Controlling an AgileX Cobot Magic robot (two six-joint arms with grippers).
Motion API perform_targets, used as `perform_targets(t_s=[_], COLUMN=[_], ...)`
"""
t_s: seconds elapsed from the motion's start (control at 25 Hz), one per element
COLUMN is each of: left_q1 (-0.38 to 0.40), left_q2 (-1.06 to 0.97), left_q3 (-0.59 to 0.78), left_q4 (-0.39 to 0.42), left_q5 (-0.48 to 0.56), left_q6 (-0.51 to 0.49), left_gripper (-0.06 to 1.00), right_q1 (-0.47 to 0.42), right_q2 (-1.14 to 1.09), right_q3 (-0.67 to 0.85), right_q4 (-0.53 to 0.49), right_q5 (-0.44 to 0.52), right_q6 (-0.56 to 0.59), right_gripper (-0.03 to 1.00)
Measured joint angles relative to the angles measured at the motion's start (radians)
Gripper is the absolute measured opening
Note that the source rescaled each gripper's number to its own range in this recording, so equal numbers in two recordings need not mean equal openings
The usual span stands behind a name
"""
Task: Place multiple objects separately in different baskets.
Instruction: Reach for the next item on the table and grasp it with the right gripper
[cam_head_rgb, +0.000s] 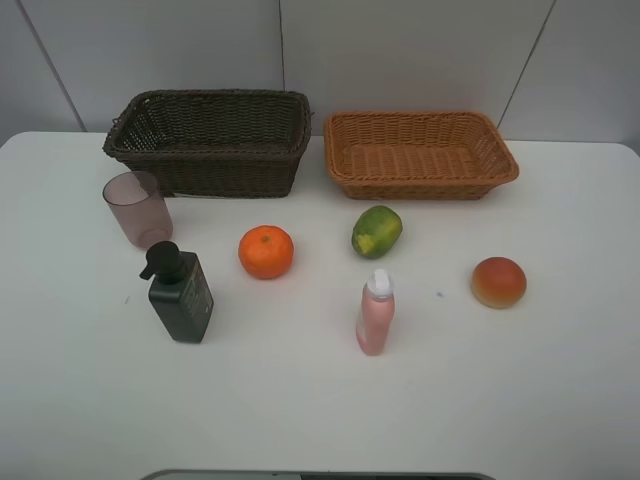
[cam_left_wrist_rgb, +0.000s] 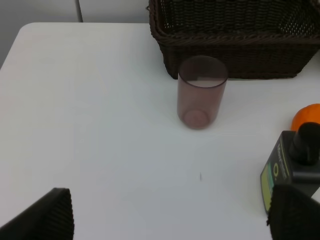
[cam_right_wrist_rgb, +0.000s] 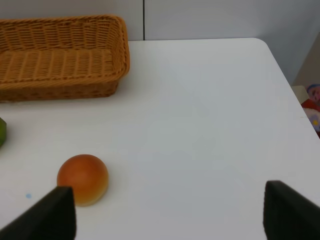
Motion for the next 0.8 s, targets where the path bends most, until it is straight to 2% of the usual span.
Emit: perform_targets(t_s=[0.8], left_q1=[0.000], left_q2=[0.000], left_q3=[0.000], left_q4=[0.000], left_q5=[0.000], left_q6=[0.000], left_gripper=[1.00], right_q1=[0.000], right_q2=[0.000], right_q3=[0.000], right_q4=[0.000], right_q5=[0.000], right_q6=[0.000], right_gripper=[0.68])
